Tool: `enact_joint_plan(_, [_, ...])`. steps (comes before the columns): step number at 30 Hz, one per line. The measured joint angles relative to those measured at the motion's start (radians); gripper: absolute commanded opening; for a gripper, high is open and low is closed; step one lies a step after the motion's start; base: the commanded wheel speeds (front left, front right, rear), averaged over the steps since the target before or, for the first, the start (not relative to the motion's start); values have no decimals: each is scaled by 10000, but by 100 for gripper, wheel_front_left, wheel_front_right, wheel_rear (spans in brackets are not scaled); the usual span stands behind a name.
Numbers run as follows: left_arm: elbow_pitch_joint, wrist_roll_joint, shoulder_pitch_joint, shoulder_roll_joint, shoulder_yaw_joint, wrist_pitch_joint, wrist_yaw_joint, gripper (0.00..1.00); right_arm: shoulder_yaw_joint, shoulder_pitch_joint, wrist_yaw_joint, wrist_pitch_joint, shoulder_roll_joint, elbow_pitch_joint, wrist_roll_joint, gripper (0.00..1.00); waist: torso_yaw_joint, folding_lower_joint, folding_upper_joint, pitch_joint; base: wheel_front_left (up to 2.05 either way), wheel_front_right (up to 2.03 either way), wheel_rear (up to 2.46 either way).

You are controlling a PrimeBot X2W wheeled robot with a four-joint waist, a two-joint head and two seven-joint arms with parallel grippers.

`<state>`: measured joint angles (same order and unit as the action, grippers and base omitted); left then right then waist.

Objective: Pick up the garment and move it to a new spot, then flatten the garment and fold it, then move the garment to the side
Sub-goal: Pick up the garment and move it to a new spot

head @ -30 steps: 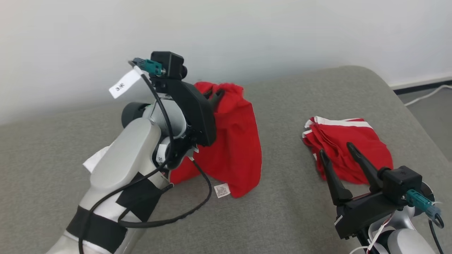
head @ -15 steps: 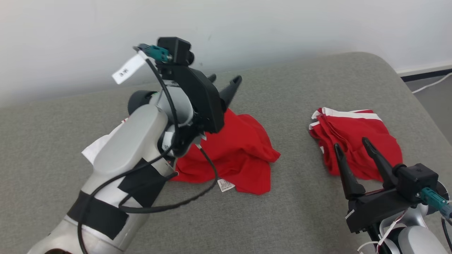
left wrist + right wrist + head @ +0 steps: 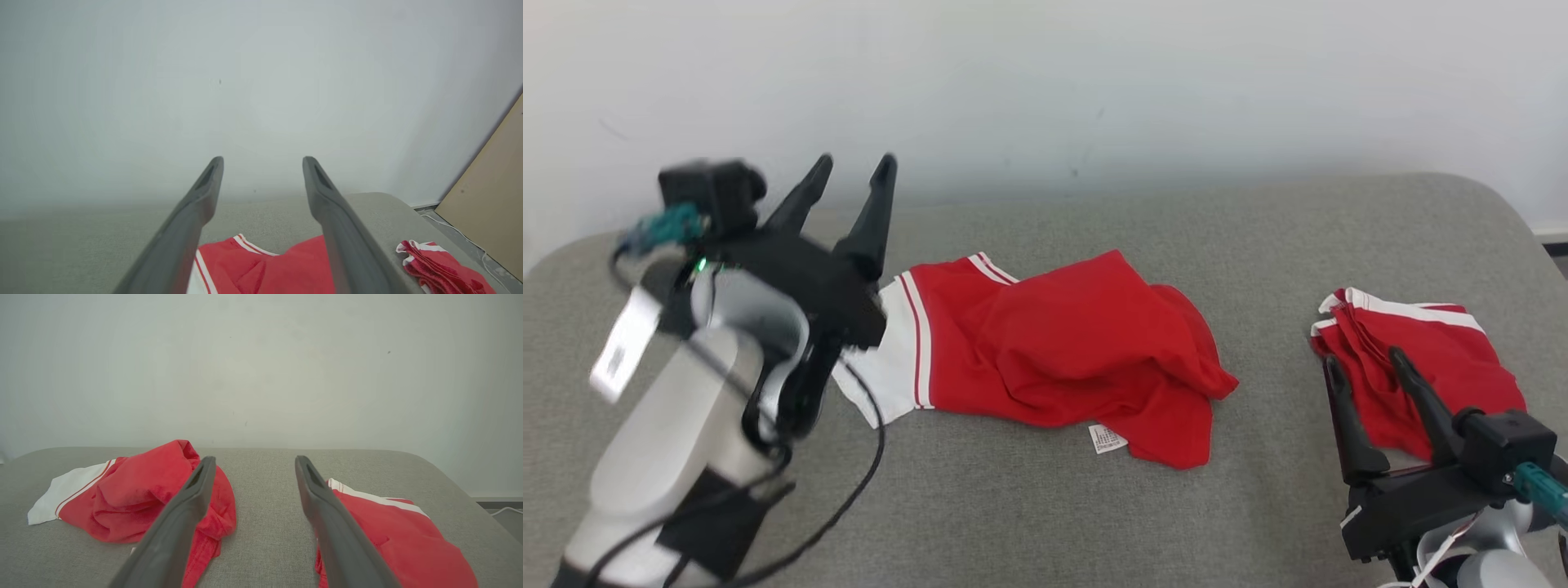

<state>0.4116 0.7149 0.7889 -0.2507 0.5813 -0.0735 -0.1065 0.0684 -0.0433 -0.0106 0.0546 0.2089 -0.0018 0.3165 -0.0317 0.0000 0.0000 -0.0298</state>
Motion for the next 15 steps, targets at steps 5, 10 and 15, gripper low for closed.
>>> enact_joint_plan(5, [-1494,-169,-1990,-752,-439,968,-92,100,-2,160,-31,92,-192,107,219,100,225,0,0,308,0,0,0])
enact_joint_plan(10, [-2782,-405,-3985,-1235,-832,1812,-176,100,-56,448,-71,176,-268,81,359,100,367,-2,0,591,0,0,0])
enact_joint_plan(15, [-3570,-788,-5776,-1342,-1237,2295,-176,100,-65,561,-71,247,-324,54,403,100,417,-2,0,686,0,0,0])
